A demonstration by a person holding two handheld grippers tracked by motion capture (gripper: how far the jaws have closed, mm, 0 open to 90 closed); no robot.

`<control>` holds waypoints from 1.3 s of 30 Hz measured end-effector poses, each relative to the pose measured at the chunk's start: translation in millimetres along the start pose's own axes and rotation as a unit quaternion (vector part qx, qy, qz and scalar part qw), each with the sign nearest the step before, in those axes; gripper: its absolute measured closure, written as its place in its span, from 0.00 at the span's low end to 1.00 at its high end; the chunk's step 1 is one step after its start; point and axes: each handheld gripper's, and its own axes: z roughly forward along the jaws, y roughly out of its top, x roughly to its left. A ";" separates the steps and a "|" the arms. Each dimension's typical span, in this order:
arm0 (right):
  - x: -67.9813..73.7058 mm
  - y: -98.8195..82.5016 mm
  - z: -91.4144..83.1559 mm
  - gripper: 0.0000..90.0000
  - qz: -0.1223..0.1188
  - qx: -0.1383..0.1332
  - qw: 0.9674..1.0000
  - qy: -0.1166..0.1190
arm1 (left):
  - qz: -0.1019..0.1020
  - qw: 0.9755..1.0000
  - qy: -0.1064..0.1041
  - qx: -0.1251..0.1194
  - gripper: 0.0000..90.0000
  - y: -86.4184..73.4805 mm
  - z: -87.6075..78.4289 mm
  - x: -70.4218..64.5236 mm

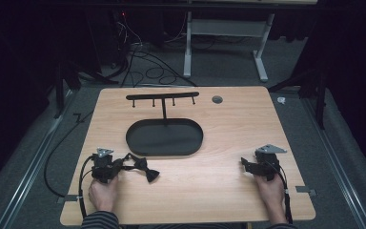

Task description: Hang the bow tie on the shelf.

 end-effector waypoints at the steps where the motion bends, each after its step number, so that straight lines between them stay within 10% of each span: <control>1: 0.0 0.0 0.0 0.37 0.000 0.000 1.000 0.000 | 0.002 1.000 0.001 -0.004 0.98 0.1 -1.5 0.0; 16: -0.1 -0.1 -0.1 0.37 0.000 0.000 1.000 0.001 | 0.041 0.997 -0.029 -0.055 0.99 15.9 -33.4 -12.7; 39: 0.6 -0.3 -0.2 0.37 0.000 0.000 1.000 -0.001 | 0.088 0.985 -0.100 -0.107 0.99 59.7 -73.6 -32.0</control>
